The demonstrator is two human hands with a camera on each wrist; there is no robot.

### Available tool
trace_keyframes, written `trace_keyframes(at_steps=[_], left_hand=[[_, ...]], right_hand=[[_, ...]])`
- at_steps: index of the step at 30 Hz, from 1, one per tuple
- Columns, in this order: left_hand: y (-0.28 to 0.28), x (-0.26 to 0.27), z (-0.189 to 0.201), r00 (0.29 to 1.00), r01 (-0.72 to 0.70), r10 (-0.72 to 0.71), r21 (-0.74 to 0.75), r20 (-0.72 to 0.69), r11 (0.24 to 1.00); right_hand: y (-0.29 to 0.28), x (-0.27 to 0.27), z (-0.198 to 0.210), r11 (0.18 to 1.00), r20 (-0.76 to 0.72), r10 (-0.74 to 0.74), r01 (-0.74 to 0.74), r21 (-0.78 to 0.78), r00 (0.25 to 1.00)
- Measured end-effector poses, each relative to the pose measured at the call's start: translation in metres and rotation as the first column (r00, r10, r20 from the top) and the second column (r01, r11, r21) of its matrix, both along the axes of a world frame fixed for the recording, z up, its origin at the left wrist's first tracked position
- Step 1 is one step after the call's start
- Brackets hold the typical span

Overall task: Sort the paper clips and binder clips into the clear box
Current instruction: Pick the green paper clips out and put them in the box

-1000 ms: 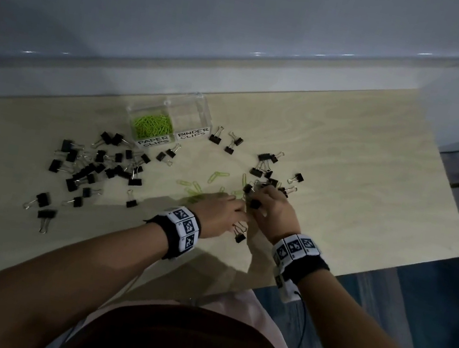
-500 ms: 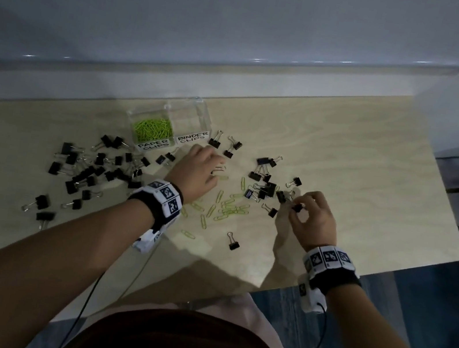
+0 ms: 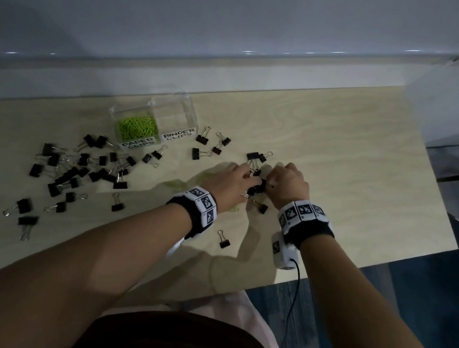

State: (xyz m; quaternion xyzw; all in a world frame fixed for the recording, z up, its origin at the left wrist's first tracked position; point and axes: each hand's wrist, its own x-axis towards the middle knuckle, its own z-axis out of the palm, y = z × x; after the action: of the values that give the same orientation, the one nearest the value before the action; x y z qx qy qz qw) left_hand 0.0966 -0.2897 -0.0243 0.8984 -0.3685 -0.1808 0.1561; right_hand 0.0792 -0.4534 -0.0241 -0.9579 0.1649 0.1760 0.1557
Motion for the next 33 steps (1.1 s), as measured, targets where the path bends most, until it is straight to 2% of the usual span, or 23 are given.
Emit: trace_keyframes(at_steps=[5,10,13,15,18,20,22,25,27,29,31,33], left_hand=[[-0.017,0.019,-0.002,0.998,-0.065,0.065,-0.029,-0.011,0.997],[-0.025,0.047,-0.004,0.961,-0.224,0.200,-0.108,-0.193,0.969],[-0.009,0.048,-0.004,0.941,-0.292,0.246,-0.193,-0.232,0.937],[0.007,0.041,-0.005,0.957,-0.241,0.198,-0.202,-0.211,0.949],[0.028,0.024,-0.007,0.992,-0.008,-0.008,-0.128,-0.124,0.992],[0.041,0.013,-0.010,0.992,0.111,-0.115,-0.081,-0.045,0.991],[0.056,0.006,-0.012,0.987,0.158,-0.157,-0.067,0.013,0.985],[0.085,-0.002,-0.013,0.983,0.178,-0.175,-0.077,0.047,0.981],[0.107,-0.007,-0.014,0.990,0.136,-0.128,-0.133,0.063,0.982],[0.129,-0.011,-0.013,0.999,0.026,-0.017,-0.186,0.052,0.982],[0.149,-0.018,-0.011,0.995,-0.097,0.095,-0.146,-0.023,0.985],[0.165,-0.029,-0.009,0.975,-0.192,0.187,-0.038,-0.117,0.981]], right_hand=[[-0.002,-0.001,-0.002,0.998,-0.066,0.007,-0.011,-0.061,0.998],[0.003,-0.015,-0.006,0.992,-0.028,0.035,-0.038,-0.124,0.999],[0.014,-0.025,-0.008,0.980,-0.003,0.107,-0.106,-0.169,0.994],[0.027,-0.029,-0.009,0.970,0.028,0.159,-0.151,-0.190,0.987],[0.048,-0.033,-0.006,0.968,0.093,0.214,-0.198,-0.156,0.972],[0.058,-0.036,-0.005,0.959,0.122,0.270,-0.256,-0.118,0.955],[0.062,-0.043,-0.005,0.953,0.196,0.303,-0.299,-0.051,0.933],[0.060,-0.058,-0.006,0.917,0.350,0.312,-0.376,0.133,0.884],[0.064,-0.071,-0.001,0.876,0.373,0.342,-0.436,0.205,0.862],[0.069,-0.081,-0.001,0.868,0.286,0.362,-0.433,0.244,0.887],[0.074,-0.088,-0.003,0.865,0.227,0.381,-0.432,0.256,0.896],[0.074,-0.089,-0.006,0.875,0.226,0.383,-0.430,0.221,0.896]])
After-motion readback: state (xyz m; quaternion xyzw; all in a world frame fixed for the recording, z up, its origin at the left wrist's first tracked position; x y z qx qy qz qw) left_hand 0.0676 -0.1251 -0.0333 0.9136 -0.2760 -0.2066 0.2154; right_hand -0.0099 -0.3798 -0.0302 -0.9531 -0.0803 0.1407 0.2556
